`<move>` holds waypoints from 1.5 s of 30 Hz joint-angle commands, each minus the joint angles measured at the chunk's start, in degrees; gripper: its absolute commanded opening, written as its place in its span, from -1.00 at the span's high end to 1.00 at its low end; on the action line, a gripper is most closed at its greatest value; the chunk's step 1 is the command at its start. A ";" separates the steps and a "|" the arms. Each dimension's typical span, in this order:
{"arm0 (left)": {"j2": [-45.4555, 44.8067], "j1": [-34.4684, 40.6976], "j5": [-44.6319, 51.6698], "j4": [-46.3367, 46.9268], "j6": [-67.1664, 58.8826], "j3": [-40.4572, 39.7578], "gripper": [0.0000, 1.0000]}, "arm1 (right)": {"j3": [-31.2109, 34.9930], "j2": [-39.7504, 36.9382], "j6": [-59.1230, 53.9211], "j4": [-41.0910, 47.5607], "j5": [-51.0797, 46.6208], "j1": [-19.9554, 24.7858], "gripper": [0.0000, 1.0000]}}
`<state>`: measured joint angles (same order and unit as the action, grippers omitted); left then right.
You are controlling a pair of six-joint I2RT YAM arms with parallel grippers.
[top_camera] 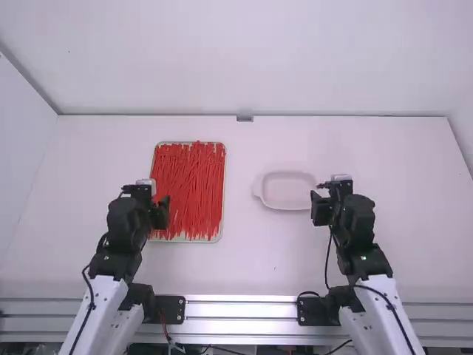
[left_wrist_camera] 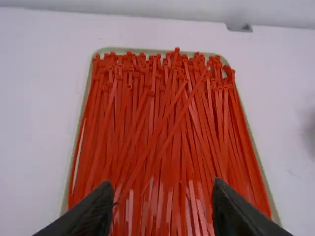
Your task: Fasten the cable tie
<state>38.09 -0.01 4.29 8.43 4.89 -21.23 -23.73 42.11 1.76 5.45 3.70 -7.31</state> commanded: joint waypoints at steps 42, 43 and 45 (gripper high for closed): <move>35.08 0.35 6.01 14.49 6.12 -26.64 -0.98 | -25.79 33.88 4.22 14.27 3.91 -8.09 -1.00; 35.08 0.37 4.63 14.64 6.56 -26.67 -0.98 | -25.79 33.86 4.22 14.12 3.93 -8.07 -1.00; 35.08 0.37 3.13 14.67 7.48 -26.77 -0.98 | -25.79 33.92 3.82 14.03 3.96 -8.07 -1.00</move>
<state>72.66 0.12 10.00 22.90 11.22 -46.98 -47.31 76.55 5.78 19.55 7.35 -15.05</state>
